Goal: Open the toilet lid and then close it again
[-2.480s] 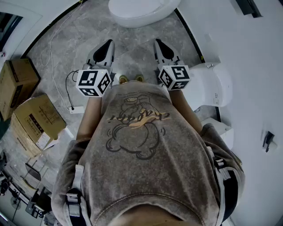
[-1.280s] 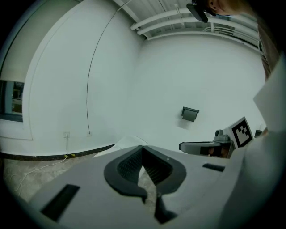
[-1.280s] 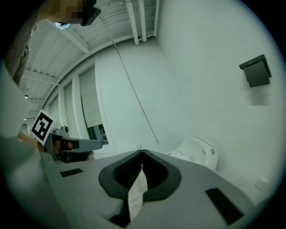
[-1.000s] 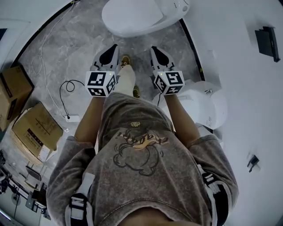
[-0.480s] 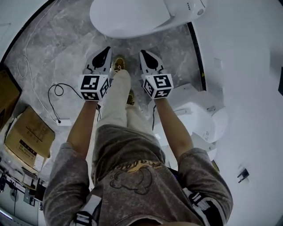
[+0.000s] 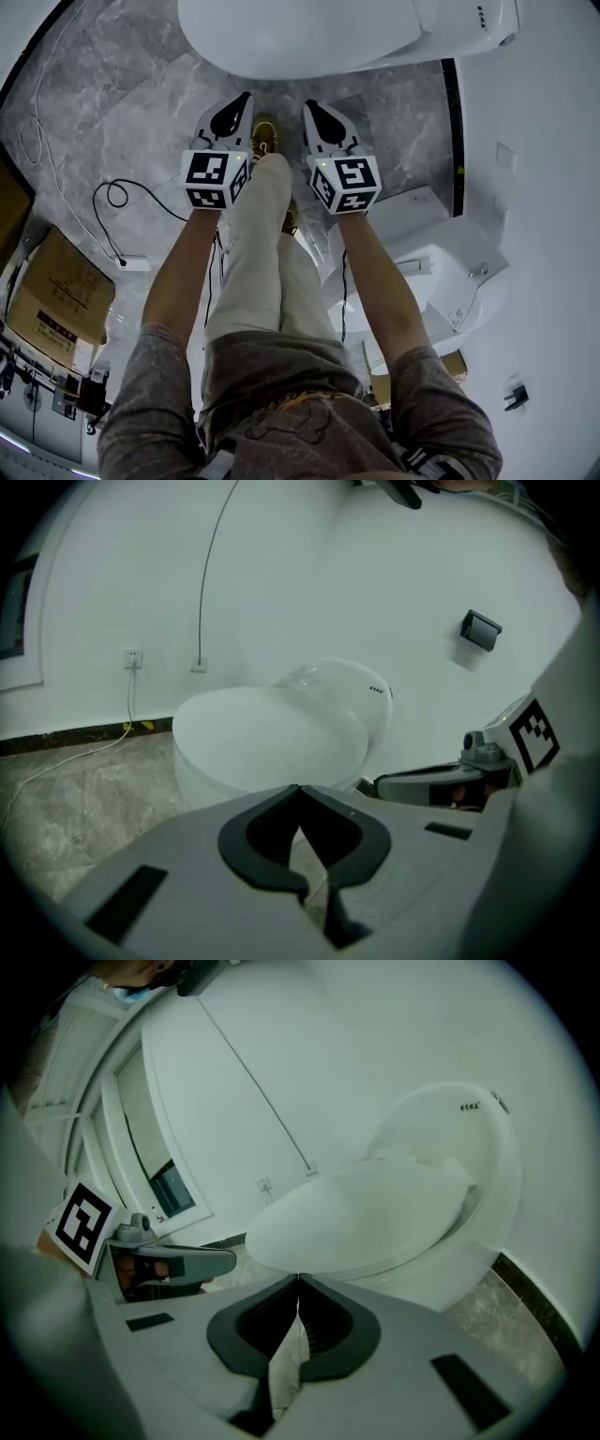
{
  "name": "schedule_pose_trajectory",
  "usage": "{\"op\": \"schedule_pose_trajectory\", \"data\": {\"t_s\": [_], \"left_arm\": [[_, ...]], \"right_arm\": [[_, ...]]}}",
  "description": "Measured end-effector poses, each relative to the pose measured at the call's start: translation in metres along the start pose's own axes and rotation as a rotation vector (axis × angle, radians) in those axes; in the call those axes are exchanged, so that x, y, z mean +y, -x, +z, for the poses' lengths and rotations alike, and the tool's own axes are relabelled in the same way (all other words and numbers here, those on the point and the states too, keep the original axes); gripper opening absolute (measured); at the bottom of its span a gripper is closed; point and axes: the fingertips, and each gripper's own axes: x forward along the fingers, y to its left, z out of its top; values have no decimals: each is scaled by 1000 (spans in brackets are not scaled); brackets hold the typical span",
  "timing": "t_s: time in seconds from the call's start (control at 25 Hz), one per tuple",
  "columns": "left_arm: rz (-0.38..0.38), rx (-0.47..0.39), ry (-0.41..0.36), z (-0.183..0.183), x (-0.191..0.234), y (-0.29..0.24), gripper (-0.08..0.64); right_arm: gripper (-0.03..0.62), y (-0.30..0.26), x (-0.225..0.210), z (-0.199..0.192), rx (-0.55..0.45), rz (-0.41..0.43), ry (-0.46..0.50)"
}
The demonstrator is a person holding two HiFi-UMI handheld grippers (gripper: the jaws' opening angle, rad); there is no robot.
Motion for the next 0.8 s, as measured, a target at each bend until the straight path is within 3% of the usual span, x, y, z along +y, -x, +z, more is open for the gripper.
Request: {"op": "schedule_pose_trajectory", "data": {"t_s": [0.32,0.8], "left_arm": [[-8,45,-19,-29,22,-40,9],[-11,37,-18,-24,24,-46,9]], "right_arm": [[27,-47,-16,-21,27,3,-12],[28,-61,-20,-17,6,6,-26]]}}
